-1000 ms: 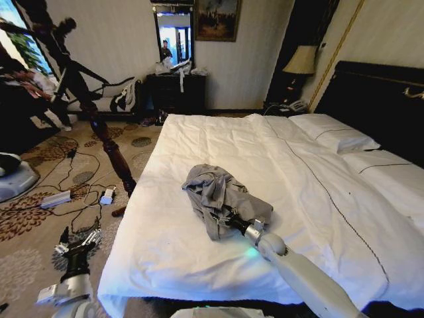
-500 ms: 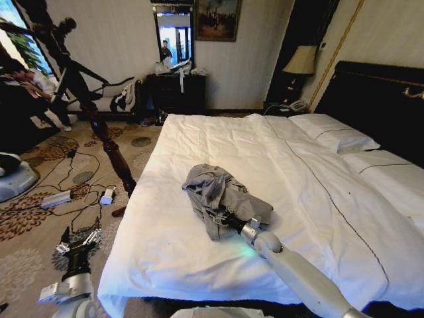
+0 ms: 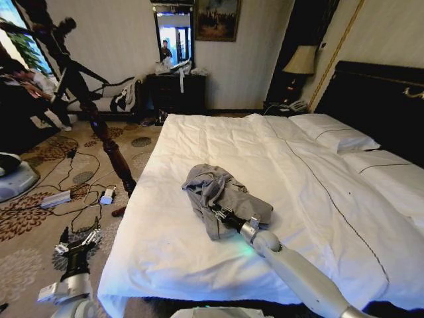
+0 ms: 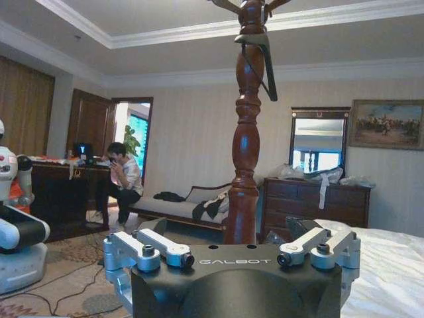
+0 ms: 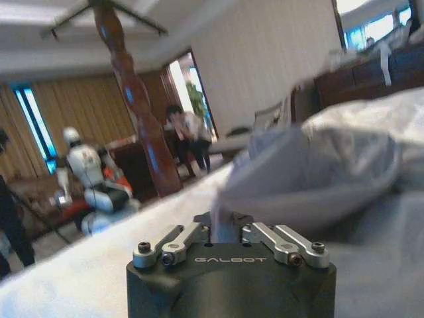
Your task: Pick up the clothes from the bed and hang them on the clothes hanger.
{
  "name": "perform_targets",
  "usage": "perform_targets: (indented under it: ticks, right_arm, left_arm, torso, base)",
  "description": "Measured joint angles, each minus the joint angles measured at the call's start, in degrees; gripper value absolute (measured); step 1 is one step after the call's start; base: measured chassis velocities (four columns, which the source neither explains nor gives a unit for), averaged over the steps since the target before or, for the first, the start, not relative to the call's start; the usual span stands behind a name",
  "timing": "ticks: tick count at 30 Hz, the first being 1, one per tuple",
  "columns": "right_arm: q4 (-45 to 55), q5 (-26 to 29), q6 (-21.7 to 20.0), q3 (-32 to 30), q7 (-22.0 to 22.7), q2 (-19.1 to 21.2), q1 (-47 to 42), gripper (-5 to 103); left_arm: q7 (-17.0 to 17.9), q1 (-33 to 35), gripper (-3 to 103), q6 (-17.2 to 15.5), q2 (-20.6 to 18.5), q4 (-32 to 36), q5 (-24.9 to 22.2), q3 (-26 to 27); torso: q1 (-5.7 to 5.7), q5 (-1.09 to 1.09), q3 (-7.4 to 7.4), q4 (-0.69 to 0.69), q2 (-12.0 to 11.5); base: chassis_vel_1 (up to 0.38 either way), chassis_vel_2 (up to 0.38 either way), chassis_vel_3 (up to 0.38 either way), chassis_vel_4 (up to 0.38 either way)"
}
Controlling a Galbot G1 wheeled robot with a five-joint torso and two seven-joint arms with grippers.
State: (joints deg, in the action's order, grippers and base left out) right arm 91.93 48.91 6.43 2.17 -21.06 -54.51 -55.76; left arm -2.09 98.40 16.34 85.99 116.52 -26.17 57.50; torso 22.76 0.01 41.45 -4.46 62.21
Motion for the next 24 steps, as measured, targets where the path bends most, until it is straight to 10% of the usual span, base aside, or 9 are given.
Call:
perform_targets:
  ticks: [7, 14, 24]
  right_arm:
    - [10.54, 9.47, 1.04, -4.64, 0.00, 3.72, -1.98, 0]
    - [10.77, 5.67, -2.54, -7.84, 3.99, 5.53, -5.20, -3]
    - [9.29, 6.35, -13.29, -7.87, 9.59, 3.70, -6.79, 30]
  left_arm:
    - [0.20, 0.34, 100, -0.14, -0.55, 0.72, -0.91, 0.55]
    - [0.22, 0.65, 100, -0.10, -0.21, 1.13, -0.69, -0.14]
    - [0.24, 1.24, 100, -0.09, -0.28, 1.57, -0.32, -0.09]
  torso:
    - [0.00, -0.01, -0.01, 0.00, 0.00]
    - [0.00, -0.01, 0.00, -0.01, 0.00]
    - [0.00, -0.01, 0.00, 0.00, 0.01]
  base:
    - [0.000, 0.000, 0.000, 0.000]
    - [0.000, 0.000, 0.000, 0.000]
    - [0.000, 0.000, 0.000, 0.000]
